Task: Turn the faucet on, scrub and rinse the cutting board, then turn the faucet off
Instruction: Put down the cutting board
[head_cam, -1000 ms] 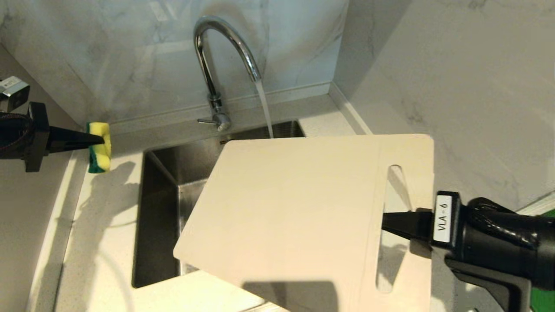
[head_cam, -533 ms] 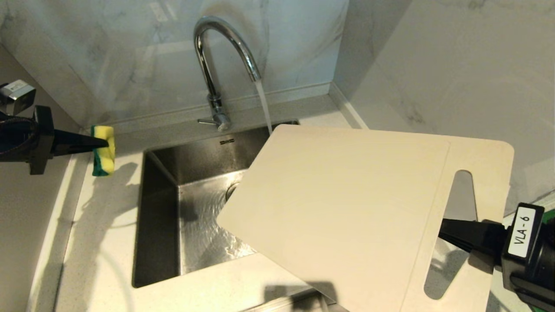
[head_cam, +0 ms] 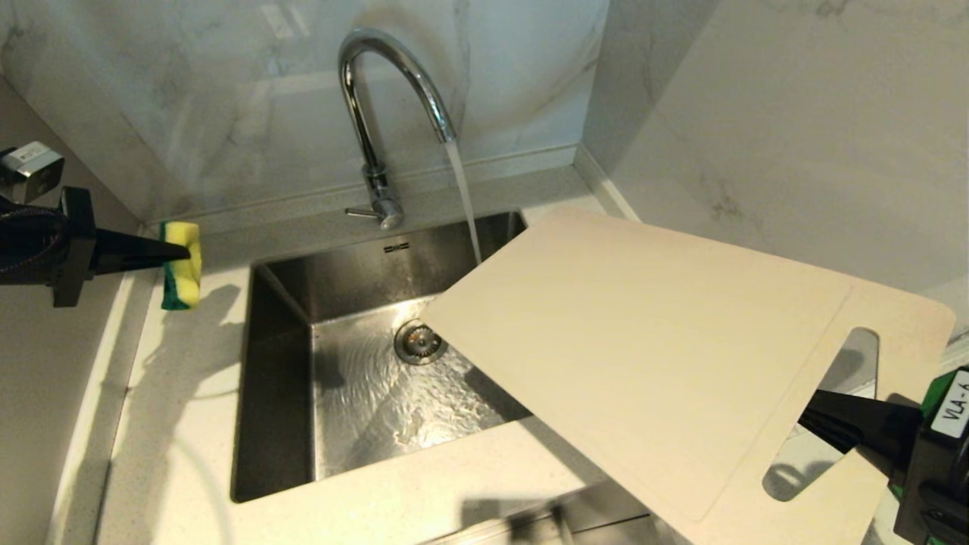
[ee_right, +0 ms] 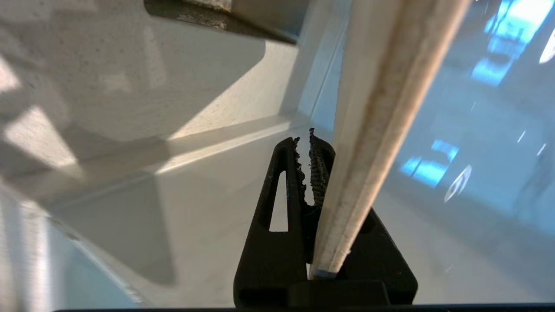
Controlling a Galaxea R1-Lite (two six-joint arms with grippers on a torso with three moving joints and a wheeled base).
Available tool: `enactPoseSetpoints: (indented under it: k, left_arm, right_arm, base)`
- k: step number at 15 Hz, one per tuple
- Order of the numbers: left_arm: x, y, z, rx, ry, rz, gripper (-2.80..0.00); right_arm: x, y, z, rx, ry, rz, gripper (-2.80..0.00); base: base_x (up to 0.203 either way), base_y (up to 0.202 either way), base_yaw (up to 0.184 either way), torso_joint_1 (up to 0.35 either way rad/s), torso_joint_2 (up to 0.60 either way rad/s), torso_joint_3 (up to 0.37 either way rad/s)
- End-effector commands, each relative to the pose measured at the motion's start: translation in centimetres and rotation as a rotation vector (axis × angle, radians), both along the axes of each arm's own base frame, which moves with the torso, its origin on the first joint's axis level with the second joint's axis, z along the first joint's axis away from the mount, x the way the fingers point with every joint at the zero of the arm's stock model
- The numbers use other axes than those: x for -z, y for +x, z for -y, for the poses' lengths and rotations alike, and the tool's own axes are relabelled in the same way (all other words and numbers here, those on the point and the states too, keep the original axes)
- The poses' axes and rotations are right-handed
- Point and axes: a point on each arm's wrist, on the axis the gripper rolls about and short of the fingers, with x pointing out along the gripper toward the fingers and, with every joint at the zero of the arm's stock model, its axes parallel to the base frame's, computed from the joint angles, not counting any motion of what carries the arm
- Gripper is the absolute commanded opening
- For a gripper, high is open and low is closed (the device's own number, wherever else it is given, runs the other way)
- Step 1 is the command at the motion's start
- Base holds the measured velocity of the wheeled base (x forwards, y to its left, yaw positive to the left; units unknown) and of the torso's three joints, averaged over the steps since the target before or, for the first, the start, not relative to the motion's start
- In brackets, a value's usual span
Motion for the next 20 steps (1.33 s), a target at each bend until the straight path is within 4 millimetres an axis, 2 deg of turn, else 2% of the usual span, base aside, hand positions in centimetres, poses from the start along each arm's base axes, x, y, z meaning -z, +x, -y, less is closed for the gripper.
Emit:
enactPoseSetpoints:
  k: [1, 9, 18, 20]
  left_arm:
    - [0.1, 0.1, 0.0, 0.001, -0.005, -0.006, -2.80]
    - [0.1, 0.0, 0.0, 0.002, -0.004, -0.006, -2.80]
    - [0.2, 0.1, 0.4, 0.015, -0.005, -0.011, -2.80]
    - [0.3, 0.1, 0.4, 0.016, -0.005, -0.013, -2.80]
  right_arm:
    - [0.7, -0.2, 0.1, 0.037, 0.034, -0.028, -2.80]
    - [3.6, -0.5, 0.3, 0.109, 0.114, -0.174, -2.80]
    - [4.5, -1.9, 0.6, 0.179, 0.105, -0.155, -2.80]
    - [5.6, -2.5, 0.7, 0.215, 0.098, -0.172, -2.80]
  base:
    - [0.000, 0.000, 0.000, 0.000, 0.00, 0.000]
    - [0.000, 0.000, 0.000, 0.000, 0.00, 0.000]
    - [0.000, 0.000, 0.000, 0.000, 0.00, 0.000]
    - [0.000, 0.000, 0.000, 0.000, 0.00, 0.000]
